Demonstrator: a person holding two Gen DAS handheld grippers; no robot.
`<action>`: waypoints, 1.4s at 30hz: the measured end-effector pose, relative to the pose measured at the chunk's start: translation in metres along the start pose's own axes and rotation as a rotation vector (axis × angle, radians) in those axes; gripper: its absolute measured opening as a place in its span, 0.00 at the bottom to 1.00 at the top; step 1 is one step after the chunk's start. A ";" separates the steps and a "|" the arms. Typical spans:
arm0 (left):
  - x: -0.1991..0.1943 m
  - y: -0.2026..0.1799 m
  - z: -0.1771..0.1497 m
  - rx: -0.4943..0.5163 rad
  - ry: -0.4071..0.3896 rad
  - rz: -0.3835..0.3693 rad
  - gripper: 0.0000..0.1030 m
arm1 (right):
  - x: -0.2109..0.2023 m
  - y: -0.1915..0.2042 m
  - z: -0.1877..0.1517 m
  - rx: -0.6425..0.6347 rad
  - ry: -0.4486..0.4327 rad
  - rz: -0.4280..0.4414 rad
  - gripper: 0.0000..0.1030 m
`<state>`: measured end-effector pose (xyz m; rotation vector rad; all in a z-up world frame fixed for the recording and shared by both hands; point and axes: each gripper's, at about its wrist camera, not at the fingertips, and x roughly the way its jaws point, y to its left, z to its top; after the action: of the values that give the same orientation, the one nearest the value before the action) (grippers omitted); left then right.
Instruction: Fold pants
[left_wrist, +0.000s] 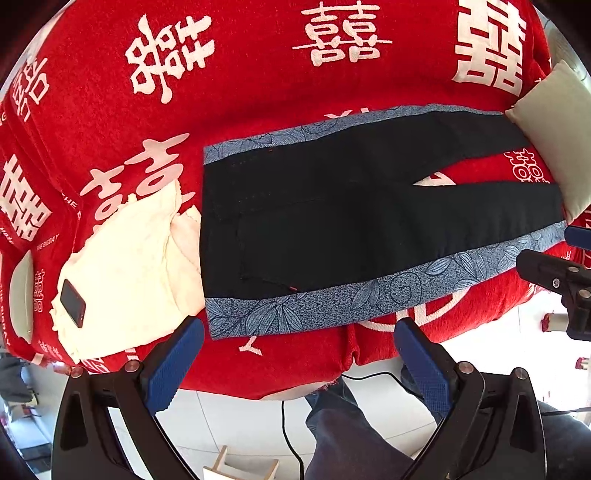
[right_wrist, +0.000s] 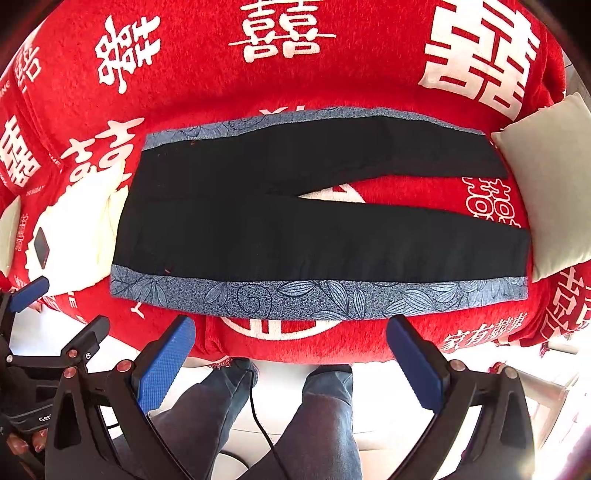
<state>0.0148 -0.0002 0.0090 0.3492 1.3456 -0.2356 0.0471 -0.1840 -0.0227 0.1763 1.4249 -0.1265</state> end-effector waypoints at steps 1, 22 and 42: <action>0.000 0.000 0.001 0.002 -0.001 0.004 1.00 | 0.000 0.000 0.000 0.001 0.001 0.001 1.00; -0.006 -0.014 0.004 -0.014 0.006 0.063 1.00 | 0.005 -0.011 0.009 -0.030 0.005 0.045 1.00; -0.022 -0.030 -0.010 -0.303 0.037 0.086 1.00 | 0.011 -0.062 0.001 -0.128 0.039 0.080 1.00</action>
<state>-0.0096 -0.0252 0.0257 0.1565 1.3762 0.0472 0.0381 -0.2447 -0.0363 0.1308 1.4580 0.0337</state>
